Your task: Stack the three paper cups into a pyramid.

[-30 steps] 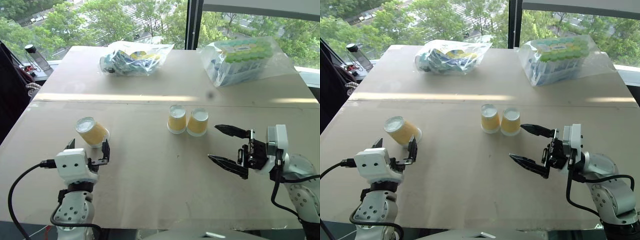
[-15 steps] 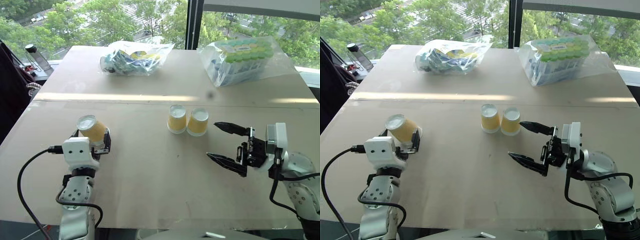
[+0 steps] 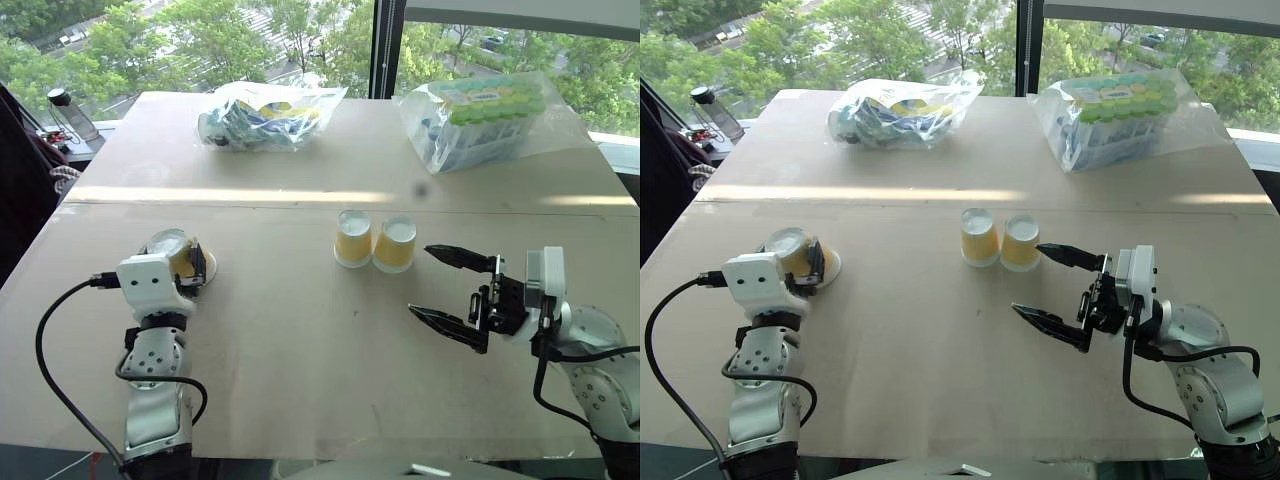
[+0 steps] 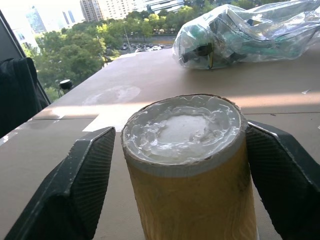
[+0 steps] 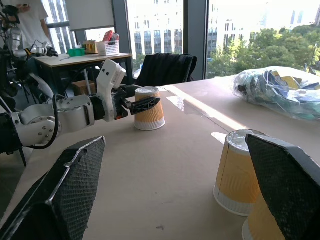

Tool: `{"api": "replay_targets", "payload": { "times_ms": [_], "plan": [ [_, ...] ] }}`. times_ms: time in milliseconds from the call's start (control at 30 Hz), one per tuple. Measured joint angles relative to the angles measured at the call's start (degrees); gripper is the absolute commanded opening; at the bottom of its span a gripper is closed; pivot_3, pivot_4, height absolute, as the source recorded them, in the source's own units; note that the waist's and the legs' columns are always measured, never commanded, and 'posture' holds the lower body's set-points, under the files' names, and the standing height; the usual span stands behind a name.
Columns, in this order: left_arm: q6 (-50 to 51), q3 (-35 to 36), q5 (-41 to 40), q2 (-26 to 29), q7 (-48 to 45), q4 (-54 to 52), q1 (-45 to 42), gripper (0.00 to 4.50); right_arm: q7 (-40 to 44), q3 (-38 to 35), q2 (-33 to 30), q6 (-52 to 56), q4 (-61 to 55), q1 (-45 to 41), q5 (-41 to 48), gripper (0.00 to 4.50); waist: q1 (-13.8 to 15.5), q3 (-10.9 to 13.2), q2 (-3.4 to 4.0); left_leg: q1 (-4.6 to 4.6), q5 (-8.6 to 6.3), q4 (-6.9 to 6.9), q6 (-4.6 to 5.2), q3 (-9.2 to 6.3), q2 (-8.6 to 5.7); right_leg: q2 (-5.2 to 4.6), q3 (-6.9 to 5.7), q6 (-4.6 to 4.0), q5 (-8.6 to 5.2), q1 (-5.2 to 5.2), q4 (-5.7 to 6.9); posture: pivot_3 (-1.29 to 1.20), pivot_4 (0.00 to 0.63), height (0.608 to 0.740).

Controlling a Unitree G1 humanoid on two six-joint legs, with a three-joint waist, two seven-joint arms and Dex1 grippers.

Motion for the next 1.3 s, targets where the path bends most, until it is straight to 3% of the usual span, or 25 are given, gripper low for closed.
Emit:
{"api": "replay_targets", "payload": {
  "times_ms": [67,367,500,567,667,900,1100,1300],
  "plan": [
    [0.0,0.0,-0.69,-0.24,0.0,0.0,-0.13,2.2,-0.09,0.0,0.0,-0.04,0.0,0.09,-0.05,4.5,0.0,0.0,0.0,0.0,0.0,0.0,0.0,0.0,0.0,-0.01,0.01,0.0,0.0,0.0,0.0,0.0,0.15,0.74],
    [0.9,-0.56,-2.57,2.03,-2.62,0.31,-3.82,2.2,-1.0,-0.14,0.02,-0.58,-0.01,0.99,-0.17,4.5,0.18,0.0,-0.01,-0.01,0.01,0.01,-0.02,-0.08,-0.02,-0.02,-0.06,0.0,0.0,0.0,0.05,0.0,0.15,0.74],
    [5.73,-4.24,-8.52,6.49,-11.15,-0.24,-13.65,2.2,-2.32,-2.27,0.24,-0.88,-0.17,2.56,1.04,4.5,0.37,0.0,0.0,-0.1,0.16,0.1,-0.26,-0.22,-0.13,-0.07,-0.2,-0.01,0.0,0.01,0.12,0.0,0.15,0.74],
    [12.61,-8.37,-15.0,9.58,-19.4,0.04,-24.04,2.2,-3.55,-5.22,0.77,-1.98,-0.33,4.35,1.63,4.5,0.69,0.03,-0.06,-0.33,0.18,0.38,-0.3,-0.55,-0.21,0.08,-0.49,-0.01,0.0,0.01,0.2,0.0,0.15,0.74],
    [16.99,-11.98,-19.39,12.97,-28.06,0.15,-33.02,2.2,-4.3,-7.37,1.11,-3.17,-0.47,6.97,1.65,4.5,-0.13,-0.02,0.08,-0.27,0.19,0.44,-0.33,-0.49,-0.32,0.16,-0.45,0.01,-0.01,0.02,0.24,0.0,0.15,0.74],
    [20.62,-21.28,-20.38,14.15,-43.7,11.84,-46.88,2.2,-4.25,-10.33,1.23,-6.89,0.06,9.88,0.56,4.5,-0.97,0.05,0.07,-0.06,0.19,0.4,-0.33,-0.72,-0.43,0.44,-0.17,0.04,0.0,0.01,0.31,0.0,0.15,0.74],
    [20.09,-25.38,-18.77,13.31,-51.99,18.87,-51.32,2.2,-4.48,-10.86,2.38,-9.38,0.33,11.09,-0.42,4.5,-1.29,0.05,0.08,-0.03,0.19,0.4,-0.33,-0.71,-0.41,0.46,-0.11,0.04,0.0,0.01,0.34,0.0,0.15,0.74],
    [19.7,-25.68,-17.84,11.44,-54.44,21.29,-51.31,2.2,-5.97,-9.96,3.53,-10.08,-0.15,11.6,-1.07,4.5,-1.18,0.06,0.08,-0.09,0.19,0.41,-0.33,-0.72,-0.41,0.42,-0.12,0.04,-0.01,0.0,0.3,0.0,0.15,0.74]
  ]
}}
